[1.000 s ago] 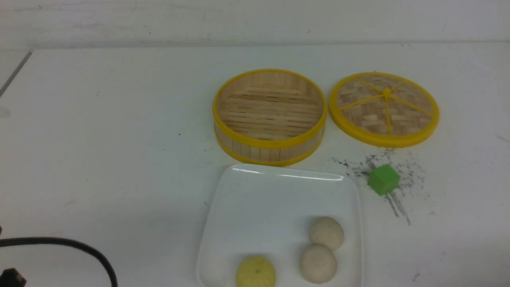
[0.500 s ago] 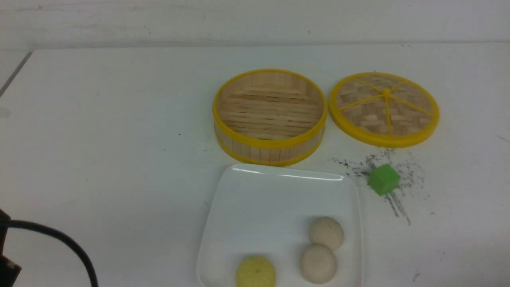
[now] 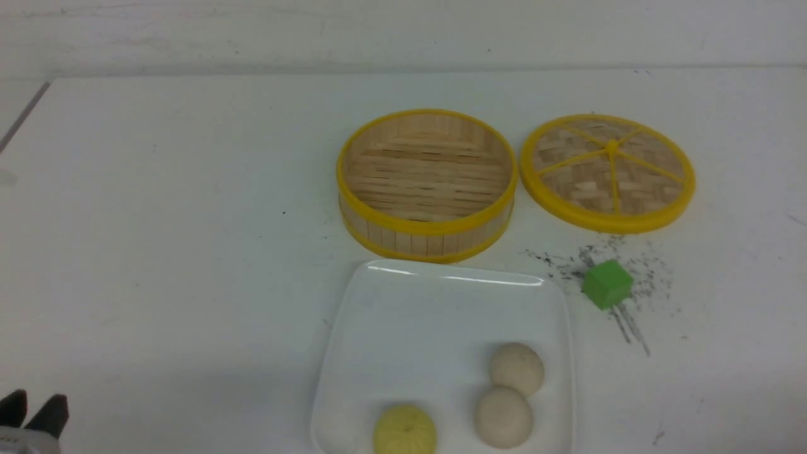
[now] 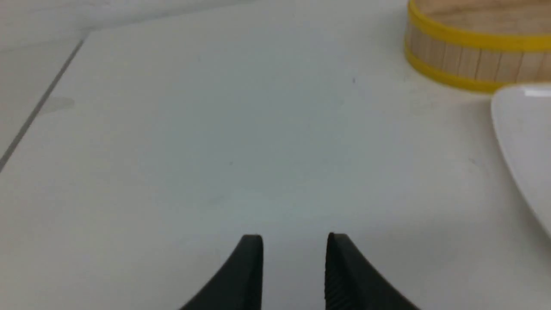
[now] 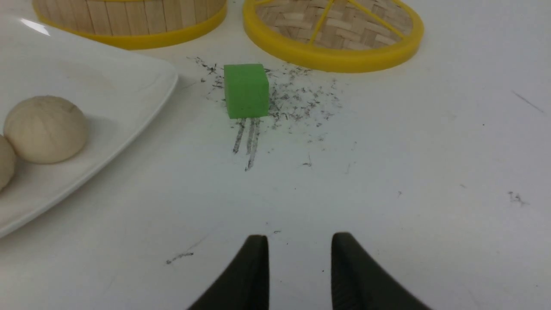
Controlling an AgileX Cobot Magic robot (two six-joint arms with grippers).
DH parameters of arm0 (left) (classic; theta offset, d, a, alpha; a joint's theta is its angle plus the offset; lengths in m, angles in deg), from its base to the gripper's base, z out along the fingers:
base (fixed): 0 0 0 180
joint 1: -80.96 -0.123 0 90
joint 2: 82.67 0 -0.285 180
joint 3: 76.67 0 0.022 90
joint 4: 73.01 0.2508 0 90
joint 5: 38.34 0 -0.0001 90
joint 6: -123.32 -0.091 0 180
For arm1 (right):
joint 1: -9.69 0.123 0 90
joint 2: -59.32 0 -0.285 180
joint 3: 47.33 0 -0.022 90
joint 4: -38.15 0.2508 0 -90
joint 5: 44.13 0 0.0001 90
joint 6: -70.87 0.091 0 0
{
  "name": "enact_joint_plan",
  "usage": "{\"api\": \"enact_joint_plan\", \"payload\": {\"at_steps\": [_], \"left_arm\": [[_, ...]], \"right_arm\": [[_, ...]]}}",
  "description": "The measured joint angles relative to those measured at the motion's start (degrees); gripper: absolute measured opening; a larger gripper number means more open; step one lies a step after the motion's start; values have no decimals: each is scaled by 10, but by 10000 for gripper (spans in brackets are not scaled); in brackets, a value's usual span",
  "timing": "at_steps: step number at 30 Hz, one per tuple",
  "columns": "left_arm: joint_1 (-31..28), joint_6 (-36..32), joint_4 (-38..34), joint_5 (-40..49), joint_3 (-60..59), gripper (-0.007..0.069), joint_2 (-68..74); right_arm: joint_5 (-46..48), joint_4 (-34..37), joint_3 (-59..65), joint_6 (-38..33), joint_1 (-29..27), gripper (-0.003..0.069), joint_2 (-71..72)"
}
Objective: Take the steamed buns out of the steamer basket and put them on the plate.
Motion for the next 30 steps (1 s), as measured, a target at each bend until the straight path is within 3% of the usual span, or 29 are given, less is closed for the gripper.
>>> {"api": "enact_joint_plan", "payload": {"at_steps": [10,21,30], "left_arm": [[19,32,5,-16,-95,236,-83],[44,116,30,-13,-97,236,-100],[44,126,38,-11,-96,242,-100]], "right_arm": [[0,0,0,0,0,237,0],[0,-1,0,0,0,239,0],[0,-1,0,0,0,239,0]]}}
